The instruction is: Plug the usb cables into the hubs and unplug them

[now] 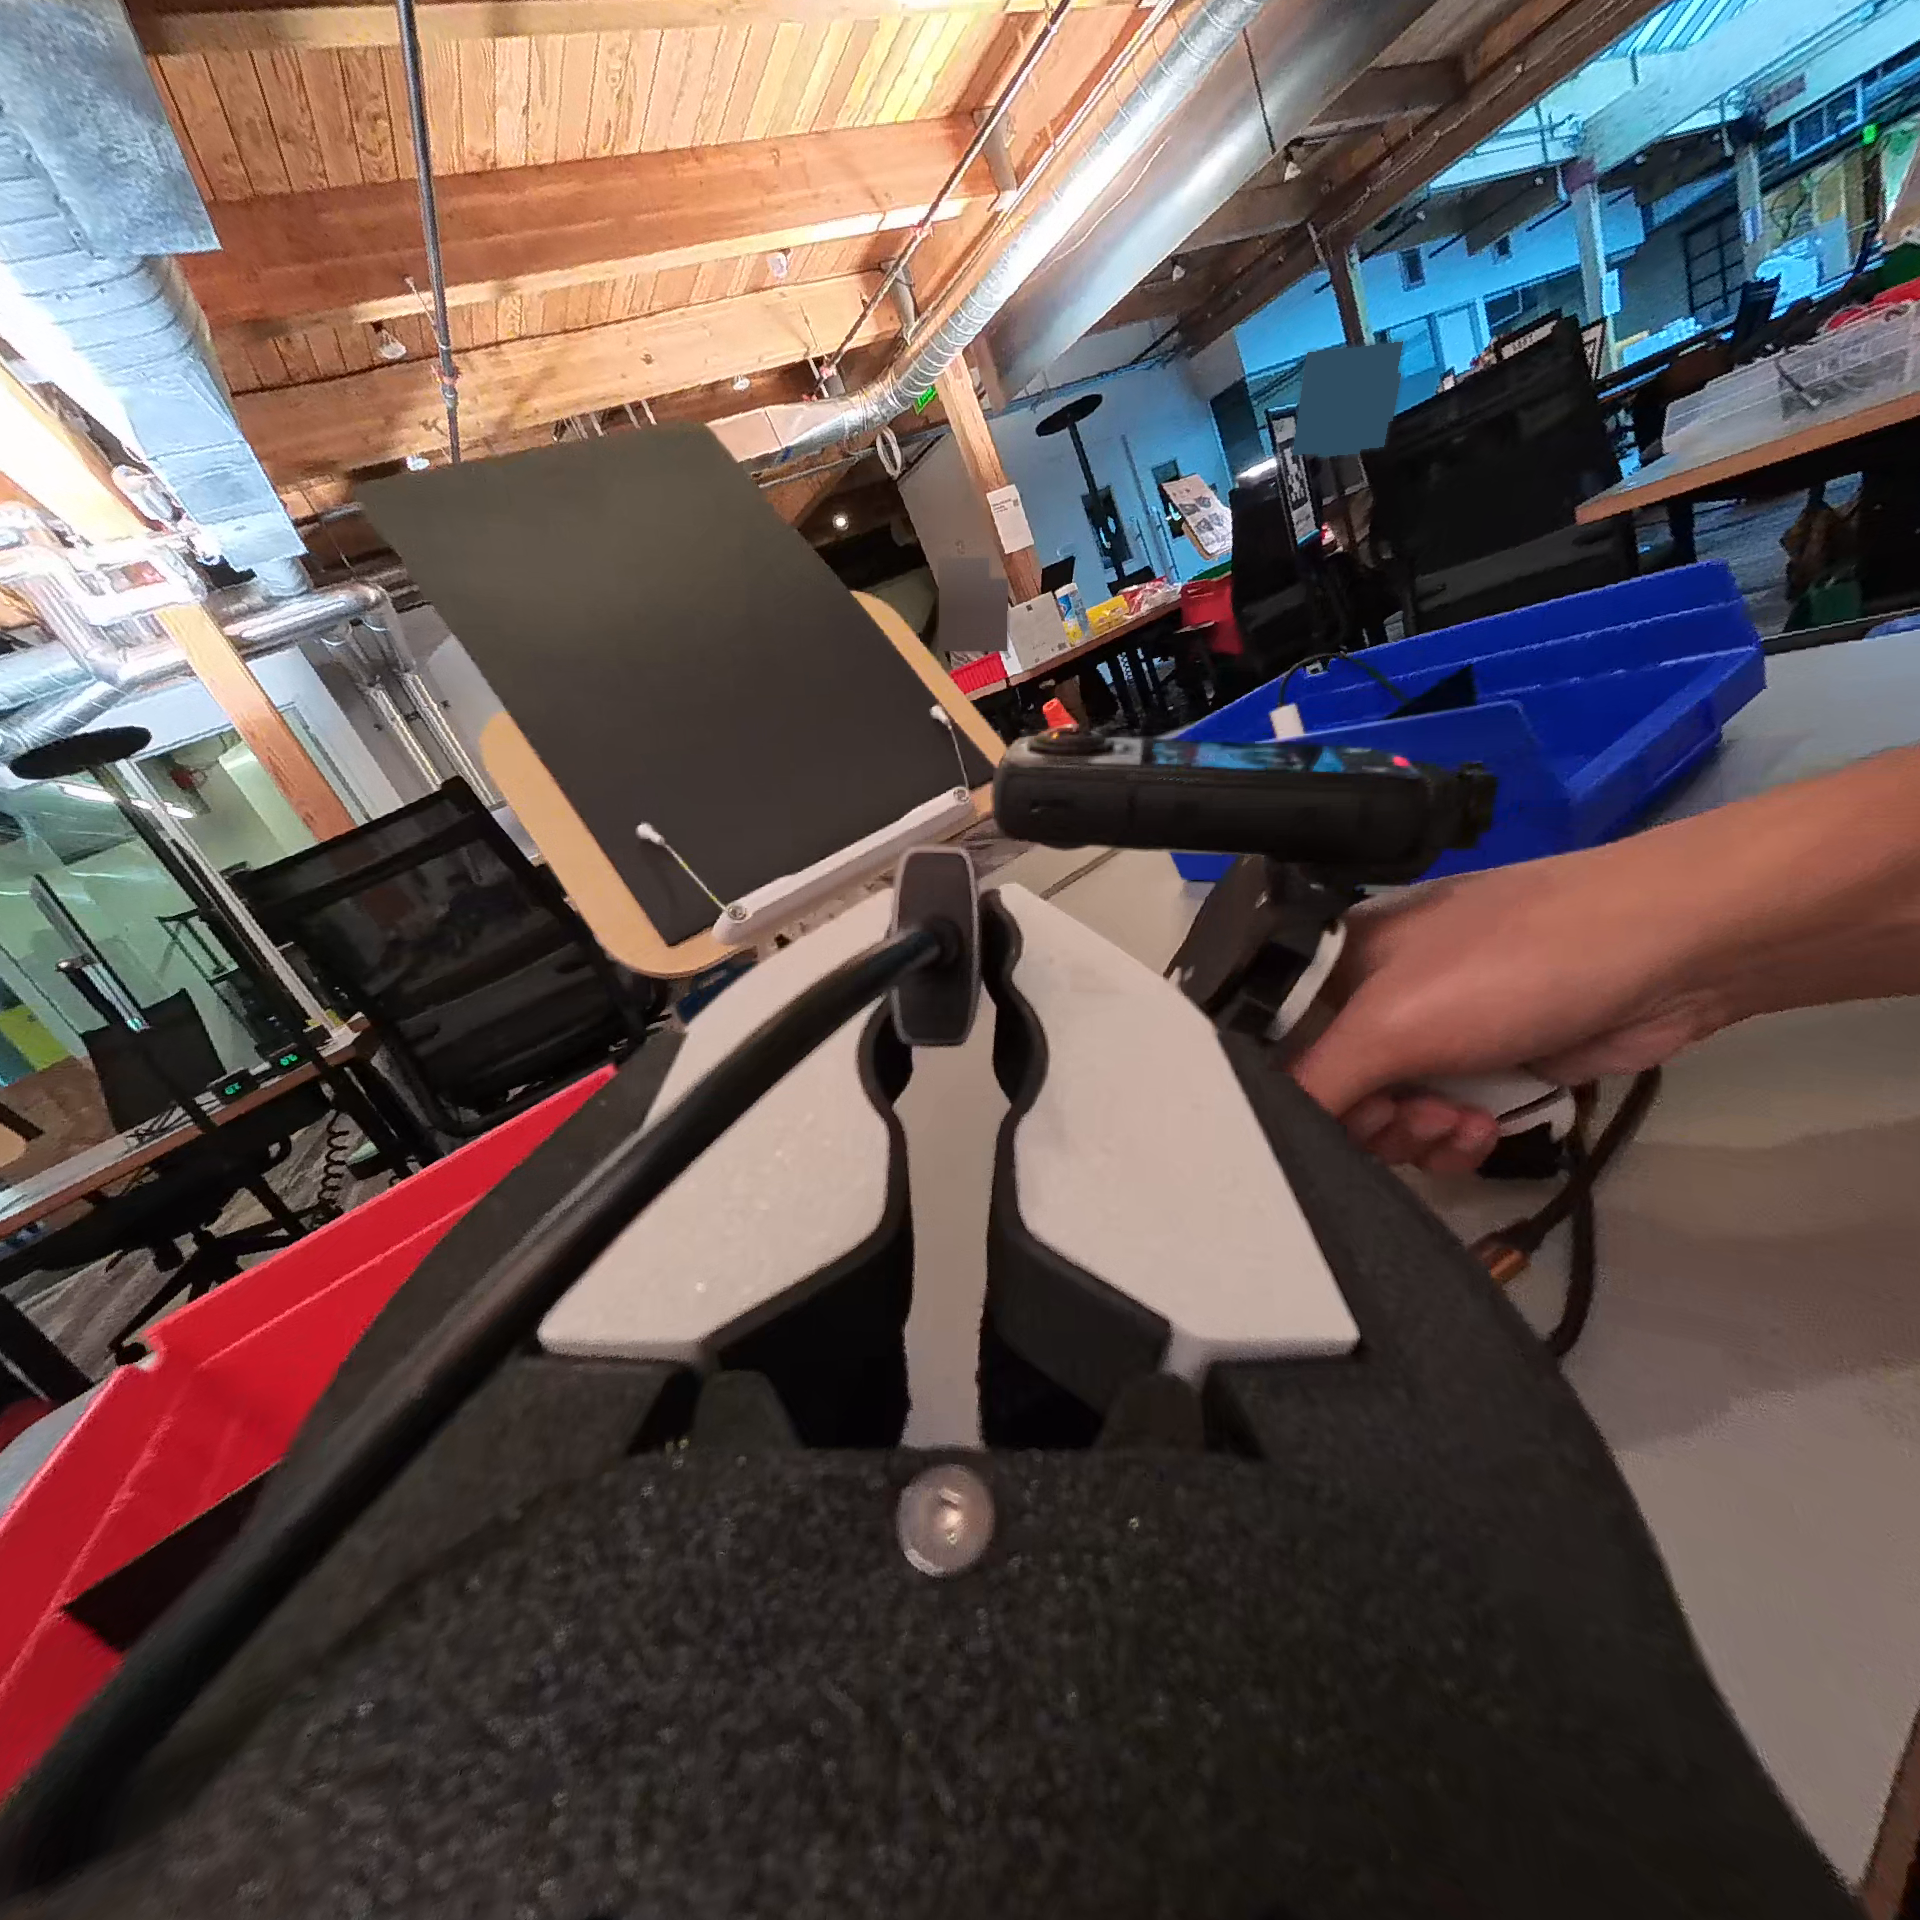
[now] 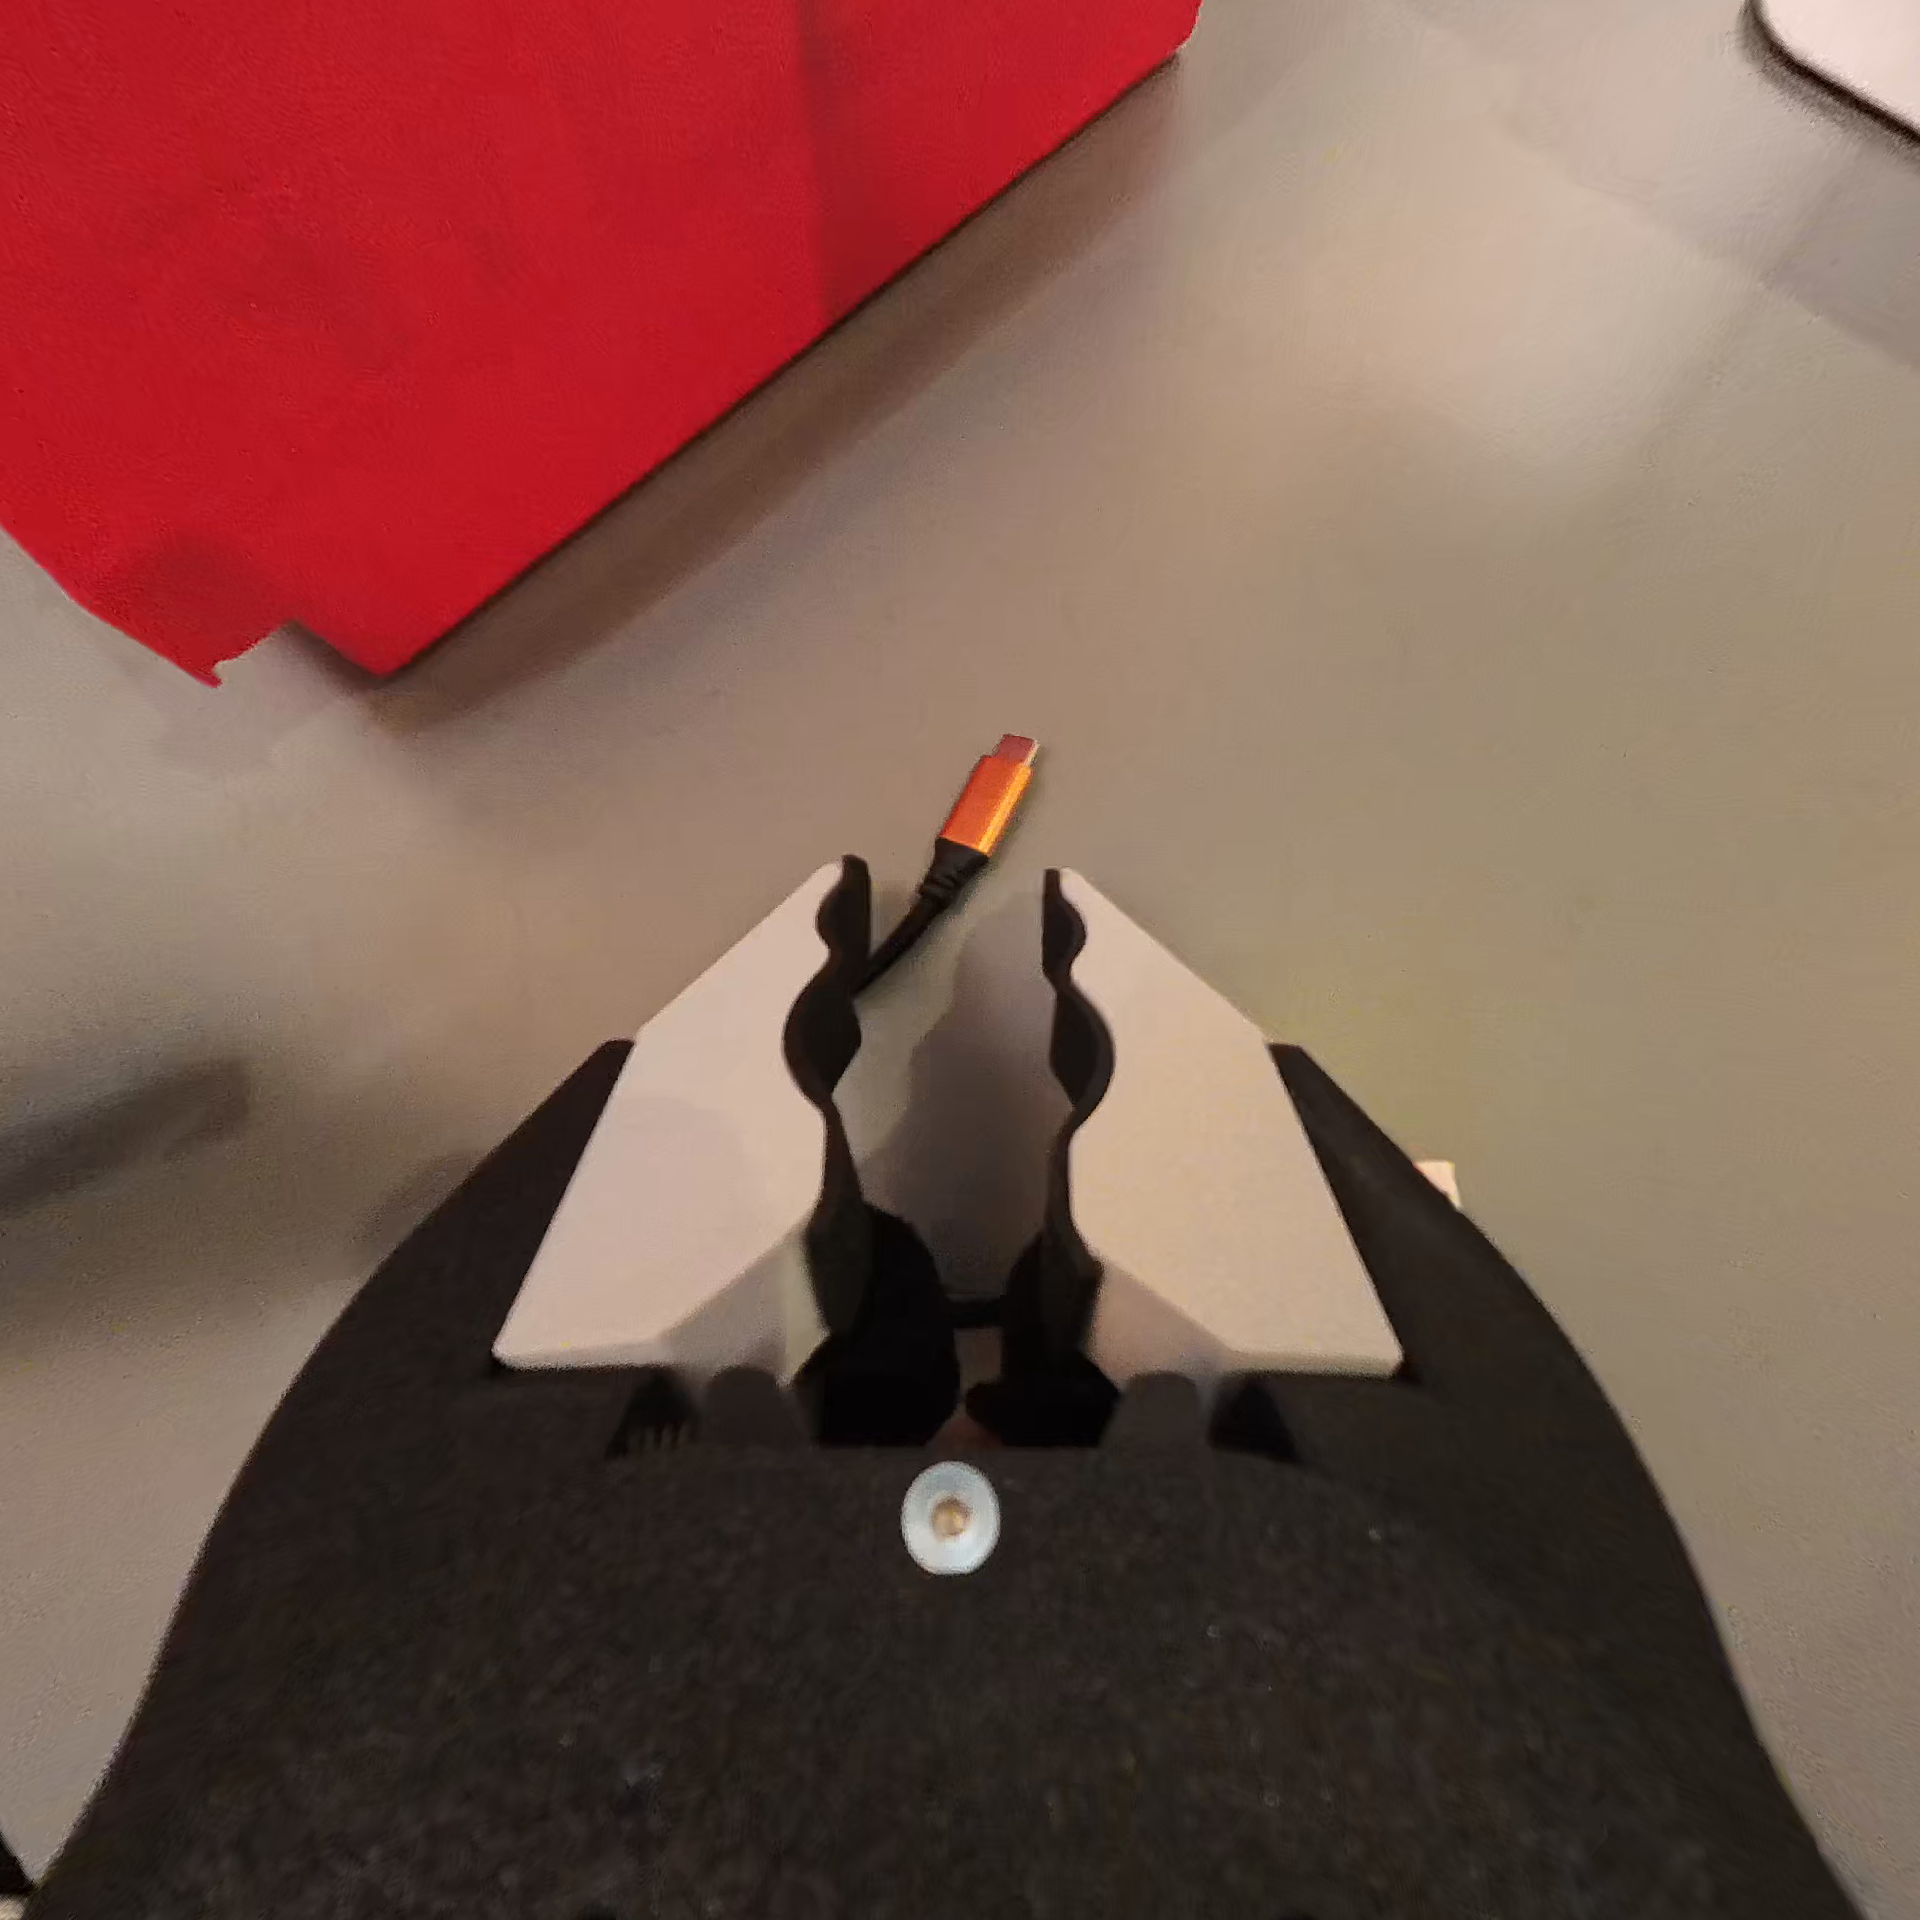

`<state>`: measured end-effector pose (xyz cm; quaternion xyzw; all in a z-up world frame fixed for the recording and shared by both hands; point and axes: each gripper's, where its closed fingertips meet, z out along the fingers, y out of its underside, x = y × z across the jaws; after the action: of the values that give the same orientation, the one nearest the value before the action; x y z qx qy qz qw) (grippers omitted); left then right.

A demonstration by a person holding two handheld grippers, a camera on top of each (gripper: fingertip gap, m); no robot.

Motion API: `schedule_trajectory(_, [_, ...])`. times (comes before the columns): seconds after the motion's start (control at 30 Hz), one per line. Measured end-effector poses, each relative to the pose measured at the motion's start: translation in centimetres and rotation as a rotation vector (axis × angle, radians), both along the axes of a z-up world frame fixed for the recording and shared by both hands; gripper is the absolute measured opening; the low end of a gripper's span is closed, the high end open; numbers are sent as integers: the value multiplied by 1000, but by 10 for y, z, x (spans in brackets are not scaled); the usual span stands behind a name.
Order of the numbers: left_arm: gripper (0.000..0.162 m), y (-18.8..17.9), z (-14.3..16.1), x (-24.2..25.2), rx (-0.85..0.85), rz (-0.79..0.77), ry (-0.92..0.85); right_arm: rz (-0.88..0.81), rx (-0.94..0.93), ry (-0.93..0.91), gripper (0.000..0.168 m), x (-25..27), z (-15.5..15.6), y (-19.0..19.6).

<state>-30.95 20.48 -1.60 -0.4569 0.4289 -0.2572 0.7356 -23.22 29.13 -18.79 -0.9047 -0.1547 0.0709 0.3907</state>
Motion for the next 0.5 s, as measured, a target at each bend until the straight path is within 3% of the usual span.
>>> schedule_trajectory(0.13, [10, 4, -4, -3, -12, -1, 12, 2, 2, -87, 11, -2, -7, 6])
schedule_trajectory(0.3, [10, 8, -8, -3, -5, 3, 32, 101, -4, -85, 9, 1, -5, -7])
schedule_trajectory(0.37, [10, 6, -12, 2, 23, -7, 58, 176, 49, -80, 8, 7, 10, -14])
schedule_trajectory(0.5, [10, -5, -20, 20, 120, -57, 125, 313, 152, -7, 8, 30, 73, -40])
